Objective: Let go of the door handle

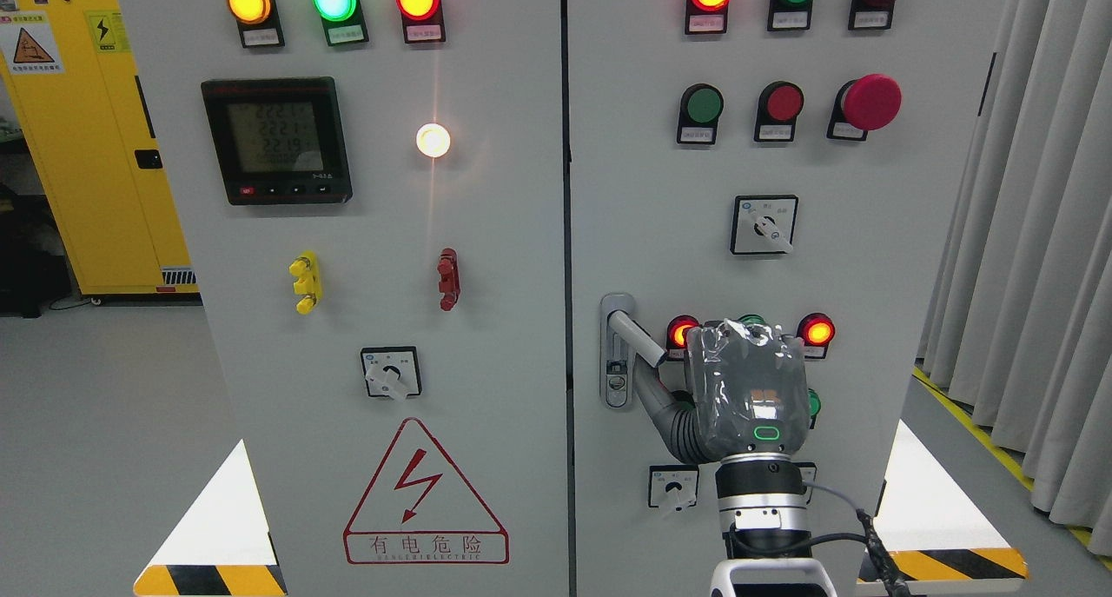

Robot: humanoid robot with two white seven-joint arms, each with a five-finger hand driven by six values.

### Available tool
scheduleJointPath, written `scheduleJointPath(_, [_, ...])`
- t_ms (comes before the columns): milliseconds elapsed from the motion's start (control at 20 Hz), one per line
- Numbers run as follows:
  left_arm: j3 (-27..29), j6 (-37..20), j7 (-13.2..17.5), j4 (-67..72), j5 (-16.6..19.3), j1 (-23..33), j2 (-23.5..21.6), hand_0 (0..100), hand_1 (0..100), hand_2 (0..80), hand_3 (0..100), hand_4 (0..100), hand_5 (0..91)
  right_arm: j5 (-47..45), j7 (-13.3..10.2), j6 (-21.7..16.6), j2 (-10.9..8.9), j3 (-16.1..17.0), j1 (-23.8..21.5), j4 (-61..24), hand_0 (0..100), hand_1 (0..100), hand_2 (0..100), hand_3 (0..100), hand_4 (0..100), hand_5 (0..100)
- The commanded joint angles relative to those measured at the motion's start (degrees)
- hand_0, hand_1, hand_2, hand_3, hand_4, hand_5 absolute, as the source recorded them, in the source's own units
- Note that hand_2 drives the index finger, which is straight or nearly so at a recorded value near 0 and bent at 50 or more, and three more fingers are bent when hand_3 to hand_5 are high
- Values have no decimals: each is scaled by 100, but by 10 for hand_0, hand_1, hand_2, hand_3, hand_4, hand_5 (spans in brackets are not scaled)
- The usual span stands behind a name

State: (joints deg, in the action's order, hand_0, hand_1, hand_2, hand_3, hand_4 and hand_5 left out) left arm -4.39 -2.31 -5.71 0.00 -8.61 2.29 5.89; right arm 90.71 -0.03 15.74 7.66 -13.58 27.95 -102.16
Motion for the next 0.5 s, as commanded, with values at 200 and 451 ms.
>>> scheduleJointPath(200, [0, 2, 0, -88, 0, 0, 0, 120, 556, 0, 0, 0, 0, -1, 12, -9, -2, 110, 9, -84, 477, 327, 1000, 1000, 1000, 1000])
scheduleJointPath(451, [0, 2, 0, -88, 0, 0, 0, 120, 556, 0, 0, 0, 0, -1, 21, -9, -10, 119, 26, -76, 472, 327, 1000, 1000, 1000, 1000])
